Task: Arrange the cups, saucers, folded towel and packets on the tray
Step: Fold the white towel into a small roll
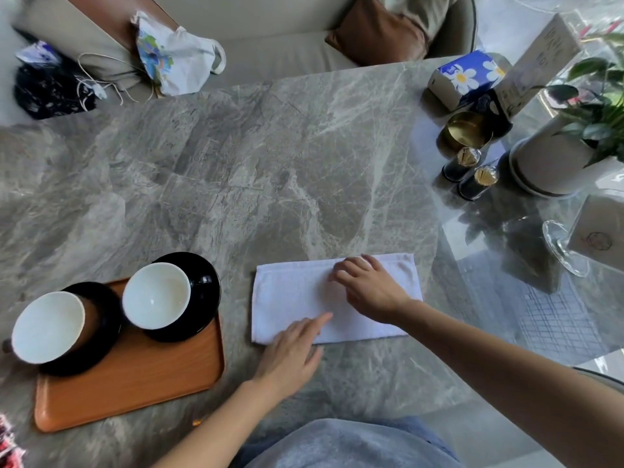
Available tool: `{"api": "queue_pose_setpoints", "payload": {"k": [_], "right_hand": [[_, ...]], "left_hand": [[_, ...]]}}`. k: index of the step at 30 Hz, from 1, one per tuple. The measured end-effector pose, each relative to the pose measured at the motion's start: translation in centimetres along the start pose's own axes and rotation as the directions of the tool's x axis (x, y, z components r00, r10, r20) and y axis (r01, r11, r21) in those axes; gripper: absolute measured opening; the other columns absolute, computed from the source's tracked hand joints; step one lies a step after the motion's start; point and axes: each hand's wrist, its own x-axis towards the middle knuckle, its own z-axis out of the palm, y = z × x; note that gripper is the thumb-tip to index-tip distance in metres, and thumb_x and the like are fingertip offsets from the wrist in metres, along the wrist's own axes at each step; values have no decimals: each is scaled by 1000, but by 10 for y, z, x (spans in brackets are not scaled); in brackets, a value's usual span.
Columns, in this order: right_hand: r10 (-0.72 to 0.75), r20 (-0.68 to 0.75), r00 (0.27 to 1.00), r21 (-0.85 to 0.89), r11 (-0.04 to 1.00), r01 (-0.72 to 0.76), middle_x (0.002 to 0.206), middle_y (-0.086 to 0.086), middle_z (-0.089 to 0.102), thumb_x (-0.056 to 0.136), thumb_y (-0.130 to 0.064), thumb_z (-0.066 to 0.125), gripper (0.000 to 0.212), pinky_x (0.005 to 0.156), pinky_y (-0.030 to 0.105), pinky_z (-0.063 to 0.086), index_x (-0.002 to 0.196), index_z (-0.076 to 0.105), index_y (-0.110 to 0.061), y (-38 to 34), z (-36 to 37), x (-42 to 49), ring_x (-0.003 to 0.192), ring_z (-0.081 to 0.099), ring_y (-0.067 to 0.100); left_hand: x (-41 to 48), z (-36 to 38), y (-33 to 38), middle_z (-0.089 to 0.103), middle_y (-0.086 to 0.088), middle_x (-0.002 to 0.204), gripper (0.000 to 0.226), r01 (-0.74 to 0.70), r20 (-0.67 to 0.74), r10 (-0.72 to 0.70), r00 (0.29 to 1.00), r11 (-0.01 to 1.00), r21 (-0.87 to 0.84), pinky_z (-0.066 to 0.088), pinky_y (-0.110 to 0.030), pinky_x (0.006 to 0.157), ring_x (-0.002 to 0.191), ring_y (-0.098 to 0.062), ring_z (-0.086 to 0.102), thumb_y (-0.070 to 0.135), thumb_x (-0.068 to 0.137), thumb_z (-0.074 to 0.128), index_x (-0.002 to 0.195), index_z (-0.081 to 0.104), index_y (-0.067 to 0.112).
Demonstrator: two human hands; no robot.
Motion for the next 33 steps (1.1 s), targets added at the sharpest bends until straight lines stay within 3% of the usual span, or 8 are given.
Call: {"api": "queue_pose_setpoints", "payload": {"k": [5, 9, 11, 14, 17, 20, 23, 33], "right_hand": [[146, 65, 987, 57, 987, -149, 128, 1, 43, 84, -20, 49, 46, 77, 38, 45, 130, 45, -27, 1, -4, 14, 112, 46, 26], [382, 132, 915, 293, 867, -404, 123, 5, 45, 85, -20, 50, 45, 72, 37, 49, 129, 44, -27, -2, -4, 3, 100, 56, 31], [441, 182, 879, 359, 802, -477, 120, 5, 53, 86, -22, 46, 40, 73, 37, 50, 126, 46, -27, -13, -2, -7, 96, 61, 33], [394, 183, 901, 285, 855, -433, 113, -2, 61, 85, -28, 49, 34, 66, 32, 45, 119, 50, -28, -24, 3, -19, 94, 62, 26], [293, 114, 949, 181, 933, -310, 129, -3, 47, 83, -40, 59, 49, 82, 37, 45, 128, 44, -27, -20, 1, -22, 119, 46, 22], [185, 178, 966, 107, 973, -206, 159, -4, 11, 78, -50, 65, 89, 115, 50, 20, 148, 15, -27, -13, 2, -17, 144, 11, 22], [148, 246, 958, 82, 981, -173, 160, -12, -10, 76, -56, 64, 103, 116, 57, -1, 150, -2, -29, -6, 11, -12, 147, -5, 19], [162, 256, 953, 83, 979, -188, 152, -21, -23, 78, -57, 61, 104, 114, 56, -8, 148, -12, -32, -3, 16, -13, 147, -11, 14]], "left_hand": [[0, -2, -26, 29, 9, 145, 58, 134, -12, -135, 991, 962, 239, 14, -41, 112, 134, -13, 26, 53, 91, 30, 145, 14, 38], [25, -33, -48, 11, 13, 156, 63, 323, -90, -311, 946, 917, 234, -7, -61, 111, 145, -13, 2, 57, 90, 32, 146, 12, 37], [38, -46, -52, 0, 13, 158, 70, 331, -73, -324, 943, 908, 256, -9, -61, 110, 146, -13, -6, 61, 87, 35, 147, 9, 34], [45, -48, -48, -14, 9, 158, 87, 248, -15, -256, 967, 918, 309, -12, -59, 110, 145, -13, -15, 62, 83, 45, 148, -1, 28], [40, -40, -47, -24, 10, 155, 95, 196, 6, -211, 977, 920, 340, -13, -59, 111, 143, -13, -20, 59, 81, 50, 147, -10, 29], [34, -36, -51, -32, 14, 149, 99, 206, -1, -217, 976, 924, 323, -14, -58, 110, 141, -11, -24, 61, 79, 50, 146, -16, 30], [29, -33, -58, -37, 17, 146, 105, 204, 4, -217, 976, 926, 316, -15, -56, 110, 136, -8, -30, 66, 76, 50, 141, -25, 32], [29, -36, -49, -31, 13, 150, 104, 242, -2, -256, 967, 912, 330, -15, -56, 110, 137, -10, -29, 63, 78, 52, 145, -19, 26]]}}
